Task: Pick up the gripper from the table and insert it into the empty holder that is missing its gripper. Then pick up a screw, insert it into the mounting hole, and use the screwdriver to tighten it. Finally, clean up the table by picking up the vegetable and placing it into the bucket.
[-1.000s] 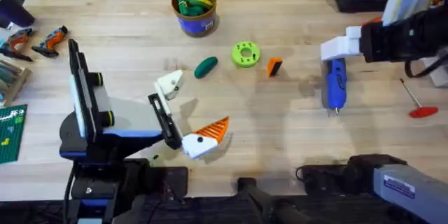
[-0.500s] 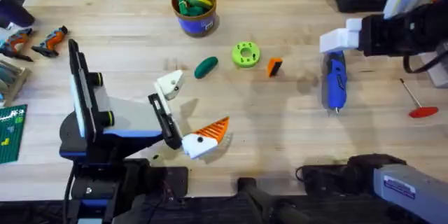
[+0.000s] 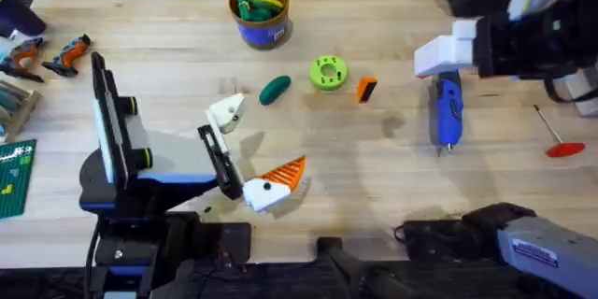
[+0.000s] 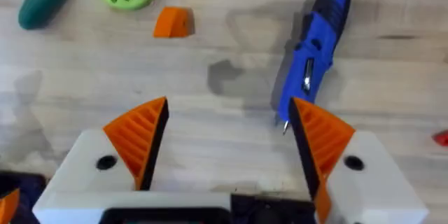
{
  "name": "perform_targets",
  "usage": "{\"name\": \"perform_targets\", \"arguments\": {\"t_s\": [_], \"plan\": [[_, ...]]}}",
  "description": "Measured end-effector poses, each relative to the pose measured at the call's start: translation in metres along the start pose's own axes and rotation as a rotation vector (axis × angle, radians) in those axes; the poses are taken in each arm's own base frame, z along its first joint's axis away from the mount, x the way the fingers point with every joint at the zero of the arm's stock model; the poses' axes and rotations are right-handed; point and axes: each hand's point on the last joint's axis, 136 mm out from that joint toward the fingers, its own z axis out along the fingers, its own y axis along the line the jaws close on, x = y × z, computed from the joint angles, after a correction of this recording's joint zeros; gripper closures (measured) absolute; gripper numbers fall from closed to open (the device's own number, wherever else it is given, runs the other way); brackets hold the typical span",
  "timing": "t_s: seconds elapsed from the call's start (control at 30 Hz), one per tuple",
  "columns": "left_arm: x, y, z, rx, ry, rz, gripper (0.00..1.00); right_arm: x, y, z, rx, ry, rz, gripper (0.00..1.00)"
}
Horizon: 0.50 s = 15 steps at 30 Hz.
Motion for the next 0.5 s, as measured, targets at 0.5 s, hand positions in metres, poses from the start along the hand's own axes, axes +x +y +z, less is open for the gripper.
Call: {"name": "perform_targets", "arguments": {"t_s": [0.5], "plan": [[0.0, 0.0, 0.0, 0.0, 0.0, 0.0, 0.015, -0.003, 0.039, 0.048, 0.029, 0.205, -0.012, 0.009]]}}
